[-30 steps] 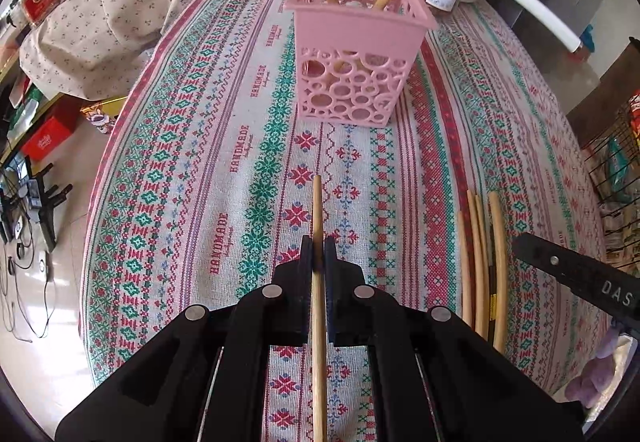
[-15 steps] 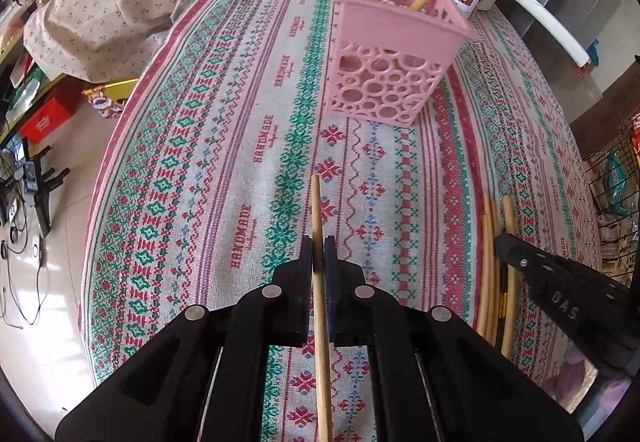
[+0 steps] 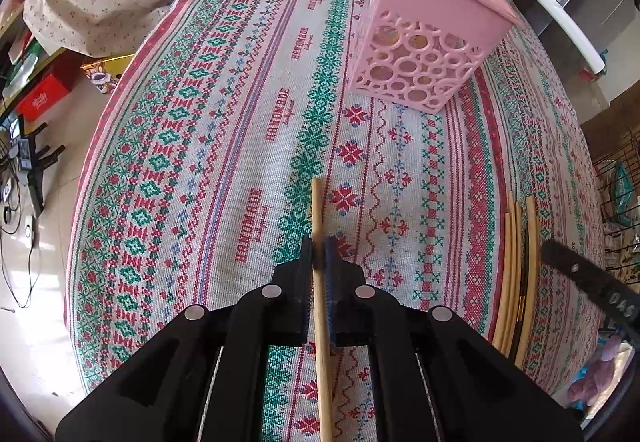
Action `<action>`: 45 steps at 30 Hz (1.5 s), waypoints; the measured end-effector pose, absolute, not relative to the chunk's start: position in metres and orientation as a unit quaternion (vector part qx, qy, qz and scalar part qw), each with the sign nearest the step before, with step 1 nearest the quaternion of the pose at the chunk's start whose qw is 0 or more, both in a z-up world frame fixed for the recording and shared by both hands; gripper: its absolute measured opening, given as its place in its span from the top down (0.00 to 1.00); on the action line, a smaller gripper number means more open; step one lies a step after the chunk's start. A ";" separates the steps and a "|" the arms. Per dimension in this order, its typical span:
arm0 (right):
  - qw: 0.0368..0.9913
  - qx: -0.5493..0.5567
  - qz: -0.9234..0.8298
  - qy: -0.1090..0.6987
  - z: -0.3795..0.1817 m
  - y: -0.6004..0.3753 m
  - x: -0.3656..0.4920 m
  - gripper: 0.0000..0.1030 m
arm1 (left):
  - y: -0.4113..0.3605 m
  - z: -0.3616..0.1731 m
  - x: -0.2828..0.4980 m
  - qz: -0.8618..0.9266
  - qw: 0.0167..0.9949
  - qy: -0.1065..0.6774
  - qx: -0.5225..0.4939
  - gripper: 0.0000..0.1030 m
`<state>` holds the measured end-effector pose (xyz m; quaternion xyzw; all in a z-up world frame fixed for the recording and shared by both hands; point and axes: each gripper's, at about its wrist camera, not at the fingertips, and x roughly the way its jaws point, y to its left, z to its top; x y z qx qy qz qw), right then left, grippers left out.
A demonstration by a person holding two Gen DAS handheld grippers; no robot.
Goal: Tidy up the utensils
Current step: 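Close the left tool on a chopstick while the right tool grasps another chopstick, then lift both chopsticks upright and carry them toward the pink holder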
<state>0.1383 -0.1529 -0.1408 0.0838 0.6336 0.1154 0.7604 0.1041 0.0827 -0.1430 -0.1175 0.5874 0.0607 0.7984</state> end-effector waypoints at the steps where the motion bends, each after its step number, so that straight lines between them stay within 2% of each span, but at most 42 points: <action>1: 0.758 0.081 0.115 0.637 -0.144 -0.152 0.139 0.83 | 0.082 -0.143 0.105 0.061 0.798 0.588 -0.118 0.94; 9: 0.760 0.074 0.116 0.635 -0.146 -0.142 0.140 0.89 | 0.087 -0.143 0.105 0.056 0.794 0.590 -0.132 0.94; 13: 0.769 0.049 0.122 0.626 -0.147 -0.133 0.139 0.86 | 0.091 -0.142 0.104 0.050 0.790 0.595 -0.137 0.85; 18: 0.775 0.031 0.137 0.616 -0.154 -0.114 0.138 0.91 | 0.079 -0.143 0.104 0.061 0.795 0.597 -0.093 0.83; 20: 0.781 0.024 0.132 0.610 -0.154 -0.110 0.137 0.92 | 0.069 -0.143 0.103 0.069 0.800 0.593 -0.067 0.84; 22: 0.784 0.029 0.132 0.605 -0.153 -0.109 0.137 0.93 | 0.059 -0.143 0.102 0.067 0.810 0.581 -0.046 0.95; 25: 0.799 0.044 0.147 0.582 -0.136 -0.117 0.129 0.93 | 0.058 -0.141 0.100 0.058 0.821 0.565 -0.063 0.96; 32: 0.843 0.093 0.202 0.490 -0.067 -0.143 0.103 0.93 | 0.094 -0.064 0.072 -0.015 0.887 0.426 -0.180 0.96; 36: 0.864 0.116 0.211 0.443 -0.034 -0.162 0.089 0.93 | 0.104 -0.023 0.047 -0.024 0.915 0.343 -0.212 0.96; 45: 0.888 0.116 0.209 0.394 0.002 -0.180 0.056 0.93 | 0.119 -0.008 0.009 0.001 0.927 0.300 -0.223 0.96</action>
